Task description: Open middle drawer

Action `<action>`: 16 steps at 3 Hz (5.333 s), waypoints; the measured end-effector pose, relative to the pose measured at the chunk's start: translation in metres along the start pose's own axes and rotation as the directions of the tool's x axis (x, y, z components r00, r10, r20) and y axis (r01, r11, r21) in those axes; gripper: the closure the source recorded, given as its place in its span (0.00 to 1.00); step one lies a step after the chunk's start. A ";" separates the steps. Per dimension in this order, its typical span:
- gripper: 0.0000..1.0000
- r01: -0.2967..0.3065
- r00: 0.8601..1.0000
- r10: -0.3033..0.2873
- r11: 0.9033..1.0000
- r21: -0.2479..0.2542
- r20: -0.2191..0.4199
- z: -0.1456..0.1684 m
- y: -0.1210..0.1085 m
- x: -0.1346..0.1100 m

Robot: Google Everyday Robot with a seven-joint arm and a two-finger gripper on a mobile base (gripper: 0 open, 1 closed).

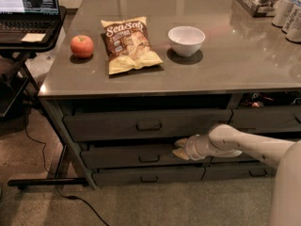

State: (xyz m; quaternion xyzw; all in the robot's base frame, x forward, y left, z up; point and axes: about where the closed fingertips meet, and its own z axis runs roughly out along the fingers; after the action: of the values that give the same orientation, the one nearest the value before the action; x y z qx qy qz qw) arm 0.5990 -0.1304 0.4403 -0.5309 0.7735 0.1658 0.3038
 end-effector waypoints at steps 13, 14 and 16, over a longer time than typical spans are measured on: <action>1.00 -0.099 0.994 0.097 0.995 0.025 0.049 0.003 0.028 -0.020; 1.00 -0.099 0.994 0.097 0.995 0.025 0.049 -0.002 0.026 -0.021; 0.58 -0.114 0.993 0.112 0.993 0.028 0.047 -0.002 0.035 -0.018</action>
Offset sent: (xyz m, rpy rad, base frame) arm -0.1733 0.1051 -0.1009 0.1947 -0.0172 -0.3127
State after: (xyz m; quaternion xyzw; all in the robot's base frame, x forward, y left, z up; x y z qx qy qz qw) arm 0.5702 -0.1052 0.4507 -0.4777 0.7978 0.1827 0.3194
